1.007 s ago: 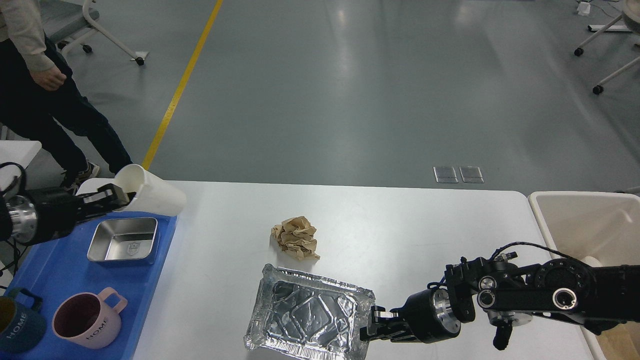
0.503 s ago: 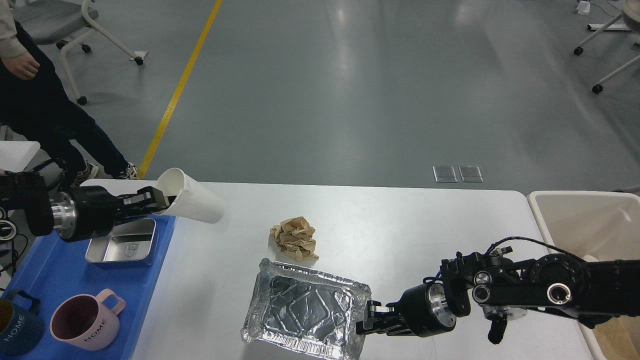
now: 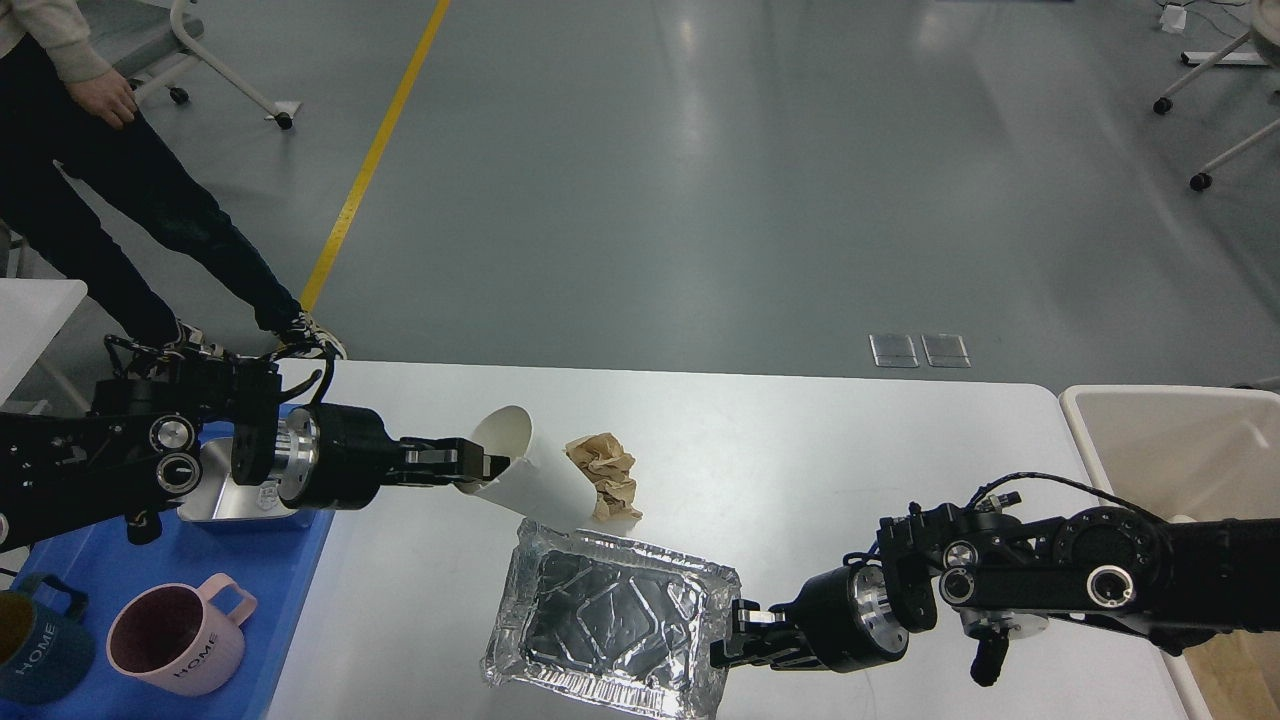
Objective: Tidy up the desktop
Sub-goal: 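Drop the paper cup into the foil tray and withdraw the left gripper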
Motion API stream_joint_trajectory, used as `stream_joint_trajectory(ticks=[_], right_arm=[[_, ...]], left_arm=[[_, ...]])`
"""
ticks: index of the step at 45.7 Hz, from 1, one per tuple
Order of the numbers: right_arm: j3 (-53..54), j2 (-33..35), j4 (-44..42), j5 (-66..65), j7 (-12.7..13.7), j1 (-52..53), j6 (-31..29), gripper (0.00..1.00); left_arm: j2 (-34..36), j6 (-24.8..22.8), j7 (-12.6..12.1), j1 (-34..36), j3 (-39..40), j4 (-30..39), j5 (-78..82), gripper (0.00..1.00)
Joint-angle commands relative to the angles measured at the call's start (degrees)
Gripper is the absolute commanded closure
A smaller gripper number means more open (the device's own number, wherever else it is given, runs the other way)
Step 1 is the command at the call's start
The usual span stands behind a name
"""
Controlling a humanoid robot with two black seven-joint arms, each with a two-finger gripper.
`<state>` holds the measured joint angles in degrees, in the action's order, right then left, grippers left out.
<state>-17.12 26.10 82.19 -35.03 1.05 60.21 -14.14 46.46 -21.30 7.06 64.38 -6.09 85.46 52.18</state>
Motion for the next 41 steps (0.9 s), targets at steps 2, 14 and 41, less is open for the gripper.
stream_joint_trajectory(ticks=[2, 14, 41], right_arm=[[0.0, -0.3, -0.4, 0.0, 0.0, -0.1, 0.1, 1.0], [0.0, -1.0, -0.4, 0.0, 0.0, 0.1, 0.1, 1.0], [0.1, -1.1, -0.3, 0.0, -0.1, -0.1, 0.1, 1.0]], left_arm=[[-3.5, 0.4, -0.2, 0.0, -3.2, -0.2, 0.2, 0.98], [-8.2, 0.6, -0.5, 0.3, -7.8, -0.4, 1.9, 0.97], [-23.6, 3.4, -1.9, -2.1, -11.0, -11.6, 2.6, 0.4]])
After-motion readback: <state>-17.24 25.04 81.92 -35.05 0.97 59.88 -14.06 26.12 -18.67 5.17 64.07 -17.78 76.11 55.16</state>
